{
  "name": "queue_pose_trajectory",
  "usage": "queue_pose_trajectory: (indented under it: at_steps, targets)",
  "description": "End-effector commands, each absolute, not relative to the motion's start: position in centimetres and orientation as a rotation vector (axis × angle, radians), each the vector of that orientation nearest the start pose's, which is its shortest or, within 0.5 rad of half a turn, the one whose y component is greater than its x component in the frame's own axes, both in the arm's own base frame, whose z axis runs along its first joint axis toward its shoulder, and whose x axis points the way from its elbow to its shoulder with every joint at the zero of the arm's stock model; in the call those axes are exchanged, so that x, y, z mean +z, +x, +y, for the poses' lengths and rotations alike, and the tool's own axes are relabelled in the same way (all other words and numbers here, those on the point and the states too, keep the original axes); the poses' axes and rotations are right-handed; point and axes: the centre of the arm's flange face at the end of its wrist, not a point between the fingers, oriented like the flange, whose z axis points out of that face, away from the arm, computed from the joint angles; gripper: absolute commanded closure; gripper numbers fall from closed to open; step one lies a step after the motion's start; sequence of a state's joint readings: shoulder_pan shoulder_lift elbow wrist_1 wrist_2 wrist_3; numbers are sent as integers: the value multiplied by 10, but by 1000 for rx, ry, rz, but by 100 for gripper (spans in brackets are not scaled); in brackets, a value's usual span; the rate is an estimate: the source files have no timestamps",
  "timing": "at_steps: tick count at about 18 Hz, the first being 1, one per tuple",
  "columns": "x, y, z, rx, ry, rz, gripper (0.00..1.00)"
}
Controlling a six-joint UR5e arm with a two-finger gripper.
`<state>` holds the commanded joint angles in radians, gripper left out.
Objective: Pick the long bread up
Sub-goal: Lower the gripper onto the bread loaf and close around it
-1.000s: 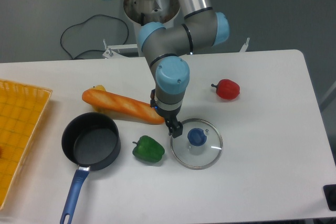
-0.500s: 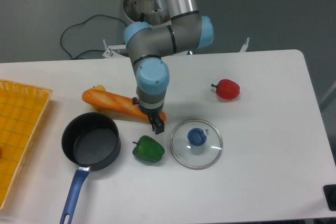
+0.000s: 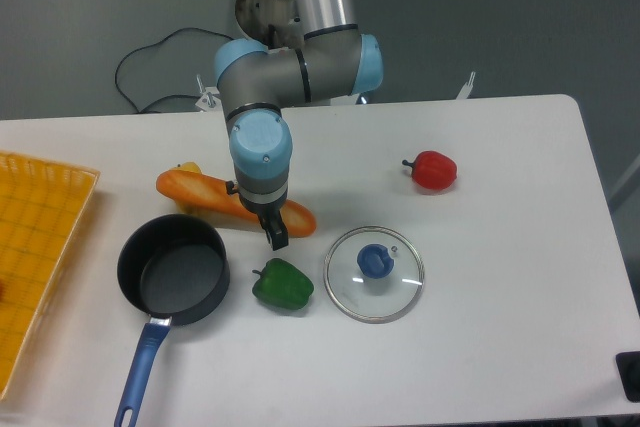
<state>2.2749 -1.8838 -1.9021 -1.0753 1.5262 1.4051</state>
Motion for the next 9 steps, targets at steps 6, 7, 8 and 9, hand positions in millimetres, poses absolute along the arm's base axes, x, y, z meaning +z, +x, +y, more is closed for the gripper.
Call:
queue_pose_trajectory:
  at_steps: [6, 7, 8, 9]
  targets:
    - [217, -226, 486, -245, -2969, 1133, 0]
    - [218, -226, 486, -243, -2969, 1133, 0]
    - [217, -226, 486, -246, -2969, 1130, 0]
    - [217, -225, 486, -248, -2969, 1132, 0]
